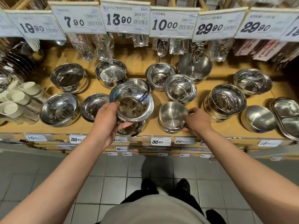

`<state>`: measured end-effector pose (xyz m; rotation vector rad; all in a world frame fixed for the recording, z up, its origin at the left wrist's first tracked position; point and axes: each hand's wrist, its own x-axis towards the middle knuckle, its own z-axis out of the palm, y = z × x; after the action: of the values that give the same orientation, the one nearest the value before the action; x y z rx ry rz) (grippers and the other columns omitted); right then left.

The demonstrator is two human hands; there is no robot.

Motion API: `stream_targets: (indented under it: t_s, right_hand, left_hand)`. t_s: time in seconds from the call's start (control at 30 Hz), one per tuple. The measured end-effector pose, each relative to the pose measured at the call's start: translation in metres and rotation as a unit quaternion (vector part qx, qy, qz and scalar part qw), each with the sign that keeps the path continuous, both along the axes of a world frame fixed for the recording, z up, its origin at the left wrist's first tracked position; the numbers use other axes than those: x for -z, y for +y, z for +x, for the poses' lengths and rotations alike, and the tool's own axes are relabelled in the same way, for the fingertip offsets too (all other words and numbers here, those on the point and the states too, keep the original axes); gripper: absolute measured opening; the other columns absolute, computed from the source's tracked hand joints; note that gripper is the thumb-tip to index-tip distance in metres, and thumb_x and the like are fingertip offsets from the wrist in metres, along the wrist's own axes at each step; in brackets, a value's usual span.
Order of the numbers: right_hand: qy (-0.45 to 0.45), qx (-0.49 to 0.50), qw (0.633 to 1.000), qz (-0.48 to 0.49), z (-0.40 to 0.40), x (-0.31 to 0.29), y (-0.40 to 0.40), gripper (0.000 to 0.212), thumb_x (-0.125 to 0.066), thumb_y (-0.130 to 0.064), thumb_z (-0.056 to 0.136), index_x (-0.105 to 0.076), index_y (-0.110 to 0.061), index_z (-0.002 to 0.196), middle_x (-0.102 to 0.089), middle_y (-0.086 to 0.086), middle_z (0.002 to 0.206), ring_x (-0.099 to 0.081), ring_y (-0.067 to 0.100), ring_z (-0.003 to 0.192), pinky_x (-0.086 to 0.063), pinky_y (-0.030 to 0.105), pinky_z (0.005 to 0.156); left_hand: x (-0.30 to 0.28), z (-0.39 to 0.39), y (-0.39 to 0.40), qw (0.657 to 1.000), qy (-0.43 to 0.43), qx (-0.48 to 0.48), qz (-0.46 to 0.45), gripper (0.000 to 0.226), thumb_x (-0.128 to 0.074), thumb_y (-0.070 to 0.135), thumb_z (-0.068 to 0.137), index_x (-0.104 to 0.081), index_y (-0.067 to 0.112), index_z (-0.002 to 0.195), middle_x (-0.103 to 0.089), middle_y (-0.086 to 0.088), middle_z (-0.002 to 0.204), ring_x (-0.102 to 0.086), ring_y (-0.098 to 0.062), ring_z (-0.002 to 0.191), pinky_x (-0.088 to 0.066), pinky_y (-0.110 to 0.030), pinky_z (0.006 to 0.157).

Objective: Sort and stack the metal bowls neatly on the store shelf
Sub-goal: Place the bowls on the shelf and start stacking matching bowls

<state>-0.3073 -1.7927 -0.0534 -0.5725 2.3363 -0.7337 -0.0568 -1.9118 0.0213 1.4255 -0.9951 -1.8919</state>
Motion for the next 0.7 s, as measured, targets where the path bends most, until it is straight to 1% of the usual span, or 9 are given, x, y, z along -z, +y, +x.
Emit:
stream_targets:
  t_s: [0.07, 0.13, 0.17, 0.23, 0.3, 0.37, 0.5, 0.6, 0.7]
  right_hand:
    - [-0.076, 0.066, 0.994, -0.04, 0.005, -0.002, 0.002, 0.011, -0.067, -0.014, 0.086, -0.06, -0.016, 0.094, -0.072, 0.014, 0.1, -0.076, 0.034, 0.076, -0.062, 0.05, 0.079]
    - [-0.18, 0.129, 0.972, -0.084, 0.012, -0.004, 0.003, 0.013, -0.064, -0.004, 0.087, -0.056, -0.013, 0.091, -0.066, 0.016, 0.109, -0.075, 0.026, 0.061, -0.064, 0.036, 0.06]
    - [-0.223, 0.145, 0.959, -0.096, 0.016, -0.005, 0.003, 0.012, -0.063, -0.001, 0.088, -0.054, -0.01, 0.091, -0.065, 0.017, 0.111, -0.075, 0.025, 0.059, -0.062, 0.03, 0.053]
    - [-0.276, 0.165, 0.941, -0.104, 0.024, -0.005, 0.001, 0.007, -0.06, -0.001, 0.092, -0.055, -0.005, 0.09, -0.066, 0.019, 0.111, -0.075, 0.025, 0.06, -0.061, 0.026, 0.051]
    - [-0.288, 0.182, 0.934, -0.106, 0.029, -0.002, -0.001, 0.001, -0.058, 0.0, 0.094, -0.057, -0.001, 0.093, -0.067, 0.019, 0.112, -0.074, 0.025, 0.063, -0.061, 0.024, 0.052]
    - [-0.277, 0.192, 0.936, -0.104, 0.031, 0.003, -0.001, 0.002, -0.058, 0.001, 0.093, -0.059, 0.001, 0.094, -0.067, 0.02, 0.113, -0.074, 0.026, 0.068, -0.059, 0.021, 0.05]
    - [-0.226, 0.178, 0.954, -0.088, 0.03, 0.008, 0.004, 0.006, -0.062, -0.001, 0.091, -0.061, -0.004, 0.085, -0.069, 0.02, 0.11, -0.074, 0.027, 0.076, -0.052, 0.017, 0.045]
    - [-0.21, 0.173, 0.959, -0.082, 0.026, 0.009, 0.007, 0.007, -0.063, -0.003, 0.09, -0.062, -0.006, 0.084, -0.071, 0.018, 0.104, -0.075, 0.021, 0.065, -0.052, 0.016, 0.046]
    - [-0.228, 0.173, 0.955, -0.078, 0.025, 0.008, 0.007, 0.003, -0.064, -0.004, 0.09, -0.062, -0.004, 0.09, -0.07, 0.016, 0.104, -0.074, 0.017, 0.057, -0.053, 0.016, 0.047]
  left_hand:
    - [-0.001, 0.0, 0.001, 1.0, 0.0, -0.004, 0.001, 0.022, -0.049, 0.019, 0.103, -0.061, 0.008, 0.119, -0.072, -0.017, 0.118, -0.071, -0.029, 0.109, -0.064, -0.039, 0.068]
    - [-0.002, 0.001, 0.002, 1.0, 0.005, -0.004, -0.001, 0.023, -0.048, 0.019, 0.103, -0.061, 0.008, 0.119, -0.074, -0.016, 0.116, -0.072, -0.029, 0.107, -0.063, -0.037, 0.066]
    - [-0.003, 0.002, 0.003, 1.0, 0.008, -0.004, -0.002, 0.023, -0.048, 0.018, 0.103, -0.061, 0.008, 0.119, -0.075, -0.015, 0.114, -0.073, -0.028, 0.106, -0.063, -0.037, 0.066]
    - [-0.004, 0.003, 0.005, 1.0, 0.016, -0.004, -0.006, 0.022, -0.048, 0.018, 0.103, -0.062, 0.008, 0.118, -0.077, -0.013, 0.108, -0.074, -0.027, 0.102, -0.063, -0.036, 0.065]
    - [-0.003, 0.004, 0.007, 1.0, 0.018, -0.005, -0.01, 0.022, -0.048, 0.018, 0.103, -0.063, 0.009, 0.117, -0.078, -0.011, 0.103, -0.075, -0.025, 0.099, -0.063, -0.035, 0.064]
    - [-0.003, 0.005, 0.008, 1.0, 0.016, -0.003, -0.012, 0.023, -0.048, 0.019, 0.103, -0.063, 0.009, 0.117, -0.078, -0.01, 0.103, -0.075, -0.024, 0.099, -0.063, -0.034, 0.064]
    - [-0.001, 0.007, 0.01, 1.0, 0.016, -0.001, -0.011, 0.024, -0.048, 0.018, 0.102, -0.063, 0.008, 0.118, -0.078, -0.012, 0.106, -0.075, -0.025, 0.1, -0.064, -0.037, 0.066]
    - [-0.002, 0.006, 0.012, 1.0, 0.021, 0.002, -0.011, 0.026, -0.047, 0.017, 0.102, -0.063, 0.007, 0.121, -0.078, -0.012, 0.106, -0.075, -0.025, 0.101, -0.065, -0.038, 0.068]
    - [-0.004, 0.005, 0.013, 1.0, 0.025, 0.0, -0.008, 0.025, -0.047, 0.016, 0.103, -0.063, 0.007, 0.12, -0.078, -0.012, 0.105, -0.075, -0.026, 0.101, -0.064, -0.038, 0.068]
